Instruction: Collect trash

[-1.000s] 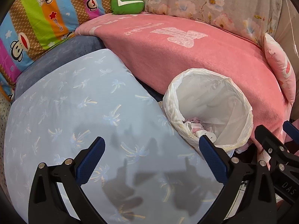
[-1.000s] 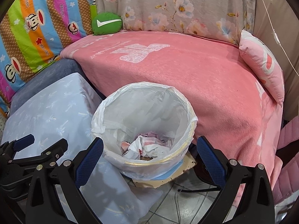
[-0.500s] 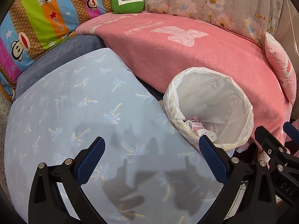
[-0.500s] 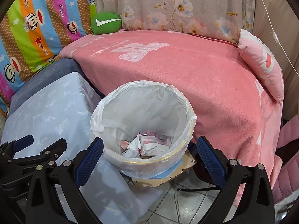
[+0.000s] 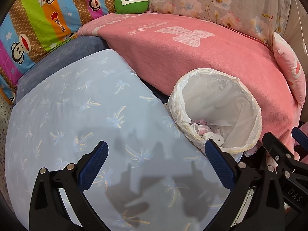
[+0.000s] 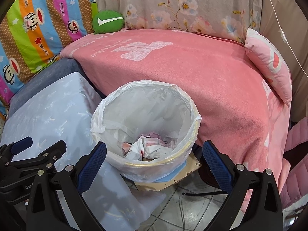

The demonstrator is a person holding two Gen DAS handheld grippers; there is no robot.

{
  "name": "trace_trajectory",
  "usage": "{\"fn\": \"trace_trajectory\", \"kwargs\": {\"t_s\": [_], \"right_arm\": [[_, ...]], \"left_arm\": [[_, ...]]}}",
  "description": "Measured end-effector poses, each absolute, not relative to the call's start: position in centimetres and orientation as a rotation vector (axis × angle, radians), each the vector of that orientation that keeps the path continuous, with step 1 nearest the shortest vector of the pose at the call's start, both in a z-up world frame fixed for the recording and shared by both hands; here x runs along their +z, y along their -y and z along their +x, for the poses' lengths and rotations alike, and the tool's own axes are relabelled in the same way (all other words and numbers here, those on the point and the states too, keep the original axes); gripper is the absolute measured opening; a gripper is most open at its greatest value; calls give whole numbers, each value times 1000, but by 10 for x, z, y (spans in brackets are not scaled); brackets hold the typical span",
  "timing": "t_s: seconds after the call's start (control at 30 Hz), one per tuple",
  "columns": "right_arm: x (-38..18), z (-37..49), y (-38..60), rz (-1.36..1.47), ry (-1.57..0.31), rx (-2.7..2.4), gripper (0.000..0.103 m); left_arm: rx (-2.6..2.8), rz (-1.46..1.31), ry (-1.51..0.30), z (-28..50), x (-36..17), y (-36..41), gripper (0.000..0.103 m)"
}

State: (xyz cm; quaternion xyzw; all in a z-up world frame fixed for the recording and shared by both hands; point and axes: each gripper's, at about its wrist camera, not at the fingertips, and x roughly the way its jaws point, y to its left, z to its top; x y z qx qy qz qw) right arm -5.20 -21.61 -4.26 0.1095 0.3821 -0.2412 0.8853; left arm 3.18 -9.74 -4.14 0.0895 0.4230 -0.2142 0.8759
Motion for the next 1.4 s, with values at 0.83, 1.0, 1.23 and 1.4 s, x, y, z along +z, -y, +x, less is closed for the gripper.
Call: {"fn": "trace_trajectory", "kwargs": {"t_s": [0.83,1.0,1.23,1.4], "right_arm": [[-44,-54,217,230,-800,-504,99],[-44,-54,218,229,-801,-505,99],[-44,-54,217,229,-800,-505,99],[-44,-53,218,228,-800,-505,99]], "left_arm": [[-453,192,-881,31,-41,96,96],[-454,192,-884,32,-41,95,96],[-457,198,-884,32,-42,97,96],[-461,206,-878,31,-41,98,96]]}}
